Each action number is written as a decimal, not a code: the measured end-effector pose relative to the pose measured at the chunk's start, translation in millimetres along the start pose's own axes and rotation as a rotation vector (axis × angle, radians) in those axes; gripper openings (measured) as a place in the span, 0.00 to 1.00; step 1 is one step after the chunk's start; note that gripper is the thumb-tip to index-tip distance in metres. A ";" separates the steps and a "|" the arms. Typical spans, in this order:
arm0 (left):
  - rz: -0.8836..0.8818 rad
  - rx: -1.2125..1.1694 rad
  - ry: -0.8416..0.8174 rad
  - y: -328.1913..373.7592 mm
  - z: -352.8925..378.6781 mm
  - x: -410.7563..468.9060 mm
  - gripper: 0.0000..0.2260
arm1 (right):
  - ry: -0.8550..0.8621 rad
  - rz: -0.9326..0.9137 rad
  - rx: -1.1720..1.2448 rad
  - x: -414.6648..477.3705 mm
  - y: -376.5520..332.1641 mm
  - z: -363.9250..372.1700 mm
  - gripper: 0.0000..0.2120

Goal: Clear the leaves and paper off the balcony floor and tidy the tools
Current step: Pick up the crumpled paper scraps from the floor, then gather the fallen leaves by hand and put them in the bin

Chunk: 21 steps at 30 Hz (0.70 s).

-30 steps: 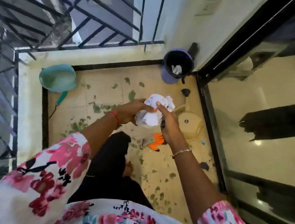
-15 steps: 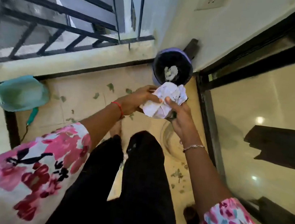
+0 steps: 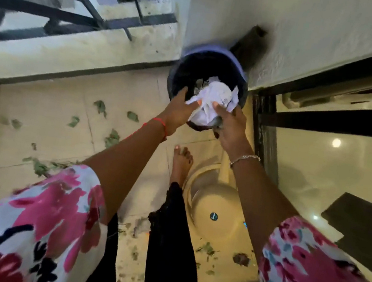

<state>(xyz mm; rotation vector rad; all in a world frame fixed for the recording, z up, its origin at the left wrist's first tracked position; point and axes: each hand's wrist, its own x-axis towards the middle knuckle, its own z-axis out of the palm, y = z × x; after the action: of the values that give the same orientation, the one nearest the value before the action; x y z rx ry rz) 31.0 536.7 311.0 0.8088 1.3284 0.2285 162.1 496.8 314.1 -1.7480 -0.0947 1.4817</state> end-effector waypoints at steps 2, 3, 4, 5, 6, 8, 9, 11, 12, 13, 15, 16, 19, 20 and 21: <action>-0.027 -0.091 0.032 3.9 12.1 18.7 0.33 | 0.009 0.084 -0.083 26.4 -5.3 -3.8 0.32; -0.032 -0.115 0.055 6.8 16.5 23.8 0.33 | 0.011 0.127 -0.103 37.0 -7.7 -4.6 0.34; -0.023 -0.138 0.073 5.9 19.8 30.5 0.33 | 0.011 0.160 -0.114 45.8 -9.8 -5.3 0.34; -0.009 -0.148 0.091 7.4 21.8 32.4 0.31 | 0.014 0.185 -0.132 53.0 -10.8 -5.1 0.32; 0.013 -0.151 0.106 7.6 22.4 33.5 0.29 | 0.016 0.203 -0.154 55.9 -13.4 -3.4 0.29; 0.030 -0.155 0.130 6.3 19.8 33.5 0.26 | 0.026 0.219 -0.210 53.5 -18.5 2.0 0.22; 0.027 -0.157 0.143 5.9 17.2 32.2 0.25 | 0.035 0.212 -0.255 50.8 -19.7 4.8 0.20; 0.036 -0.128 0.181 7.7 9.5 26.4 0.23 | 0.050 0.183 -0.362 44.0 -21.8 11.2 0.17; 0.038 -0.108 0.197 10.1 5.1 20.9 0.22 | 0.043 0.163 -0.422 39.6 -23.7 15.2 0.16; 0.038 -0.085 0.212 14.5 -0.5 13.5 0.20 | 0.023 0.138 -0.503 35.2 -24.5 20.5 0.15; 0.058 -0.038 0.222 23.0 -11.8 -0.8 0.19 | -0.025 0.081 -0.709 24.6 -27.4 31.7 0.14; 0.076 -0.006 0.225 28.1 -19.9 -11.7 0.18 | -0.040 0.045 -0.788 15.6 -29.7 40.0 0.13; 0.134 0.088 0.237 40.9 -47.6 -53.1 0.16 | -0.116 -0.080 -0.959 -18.7 -41.6 68.8 0.10; 0.160 0.116 0.240 46.6 -57.7 -69.3 0.15 | -0.158 -0.112 -1.022 -32.1 -46.6 79.0 0.10; 0.182 0.159 0.250 53.8 -71.8 -91.6 0.14 | -0.199 -0.150 -1.075 -50.4 -53.5 91.7 0.11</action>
<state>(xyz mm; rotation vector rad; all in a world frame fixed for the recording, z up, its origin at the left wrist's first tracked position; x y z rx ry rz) -43.6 550.0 414.5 1.0640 1.5216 0.3817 92.1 553.3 389.6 -2.2863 -1.2951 1.5942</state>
